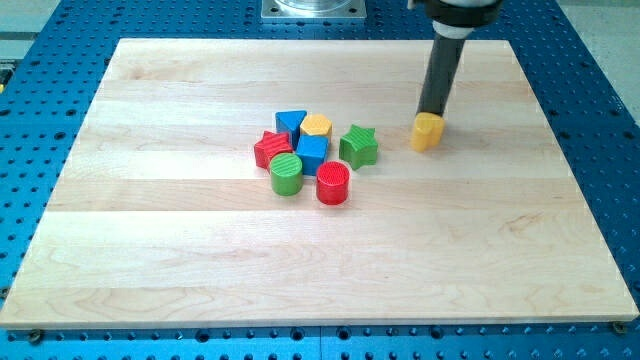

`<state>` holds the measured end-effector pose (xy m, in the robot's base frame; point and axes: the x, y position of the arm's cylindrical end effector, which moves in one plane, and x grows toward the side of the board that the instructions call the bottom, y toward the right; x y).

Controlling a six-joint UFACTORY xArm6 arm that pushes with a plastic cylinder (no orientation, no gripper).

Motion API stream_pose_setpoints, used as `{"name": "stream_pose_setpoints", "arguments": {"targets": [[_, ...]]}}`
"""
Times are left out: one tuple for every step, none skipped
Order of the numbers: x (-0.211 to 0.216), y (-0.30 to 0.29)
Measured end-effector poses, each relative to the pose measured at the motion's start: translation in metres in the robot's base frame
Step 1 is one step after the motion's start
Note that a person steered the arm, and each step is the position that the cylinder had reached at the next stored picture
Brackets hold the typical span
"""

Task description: Push the heart into the green star

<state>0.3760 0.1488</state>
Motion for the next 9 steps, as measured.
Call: {"name": "stream_pose_setpoints", "arguments": {"targets": [[0.027,-0.021],[0.045,0.006],[0.063,-0.025],[0.089,-0.029],[0.107,-0.031],[0.126,-0.056],[0.122,-0.083],[0.111,-0.091],[0.138,-0.076]]}}
